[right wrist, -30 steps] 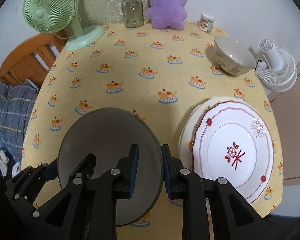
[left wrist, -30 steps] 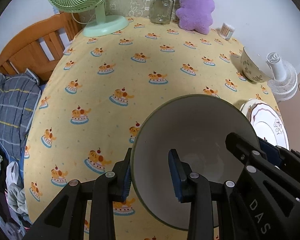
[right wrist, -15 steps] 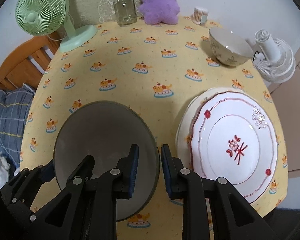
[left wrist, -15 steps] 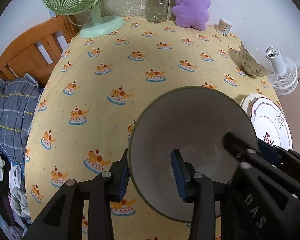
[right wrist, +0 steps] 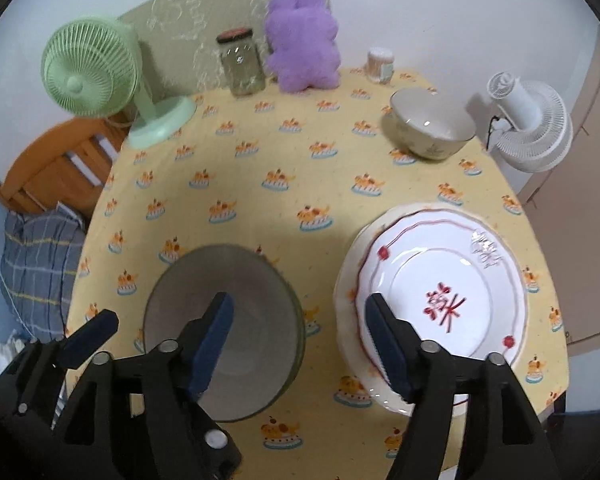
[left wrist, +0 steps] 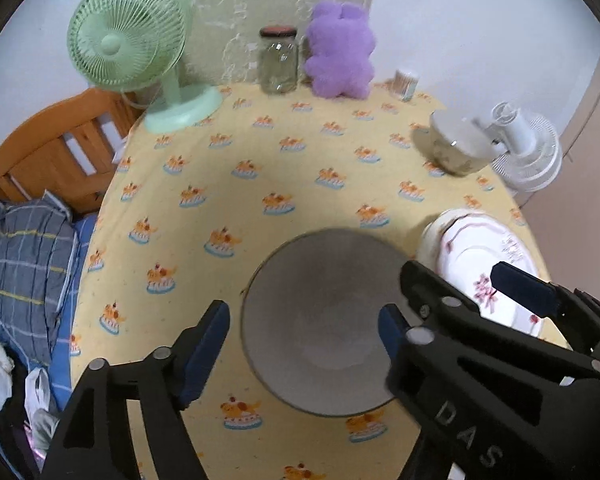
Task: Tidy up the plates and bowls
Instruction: 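Lower the grey bowl onto the tablecloth beside the plates and open both grippers, then move both grippers to the next grey bowl and grasp its rim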
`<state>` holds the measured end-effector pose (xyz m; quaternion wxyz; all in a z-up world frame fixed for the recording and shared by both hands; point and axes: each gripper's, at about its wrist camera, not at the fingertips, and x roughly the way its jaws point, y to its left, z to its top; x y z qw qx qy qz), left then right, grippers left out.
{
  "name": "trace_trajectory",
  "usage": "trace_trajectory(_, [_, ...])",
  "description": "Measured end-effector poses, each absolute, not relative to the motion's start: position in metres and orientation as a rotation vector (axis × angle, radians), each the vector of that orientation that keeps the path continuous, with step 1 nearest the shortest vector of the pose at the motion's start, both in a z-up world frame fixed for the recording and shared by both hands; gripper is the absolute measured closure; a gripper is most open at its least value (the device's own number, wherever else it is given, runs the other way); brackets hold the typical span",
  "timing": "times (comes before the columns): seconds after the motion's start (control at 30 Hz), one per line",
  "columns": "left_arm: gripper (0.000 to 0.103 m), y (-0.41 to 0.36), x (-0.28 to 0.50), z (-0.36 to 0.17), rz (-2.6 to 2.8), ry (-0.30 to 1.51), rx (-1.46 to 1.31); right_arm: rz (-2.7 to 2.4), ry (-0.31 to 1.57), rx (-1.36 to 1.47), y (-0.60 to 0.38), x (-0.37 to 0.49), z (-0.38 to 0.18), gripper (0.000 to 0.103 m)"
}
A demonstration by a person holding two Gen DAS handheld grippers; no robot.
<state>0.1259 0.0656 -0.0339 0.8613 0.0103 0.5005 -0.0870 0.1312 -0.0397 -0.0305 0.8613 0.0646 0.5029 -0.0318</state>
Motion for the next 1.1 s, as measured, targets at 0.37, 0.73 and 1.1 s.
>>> trace_trajectory(0.37, [0.011, 0.028, 0.144, -0.007, -0.176, 0.971, 0.013, -0.105, 0.947, 0.090, -0.074, 0.143, 0.007, 0.015])
trace_trajectory(0.73, [0.011, -0.029, 0.174, 0.005, -0.081, 0.956, -0.028, 0.002, 0.969, 0.060, -0.130, 0.183, 0.017, 0.015])
trace_trajectory(1.1, [0.012, -0.088, 0.215, 0.001, -0.034, 0.920, -0.040, 0.065, 0.934, 0.038, -0.195, 0.230, 0.016, 0.015])
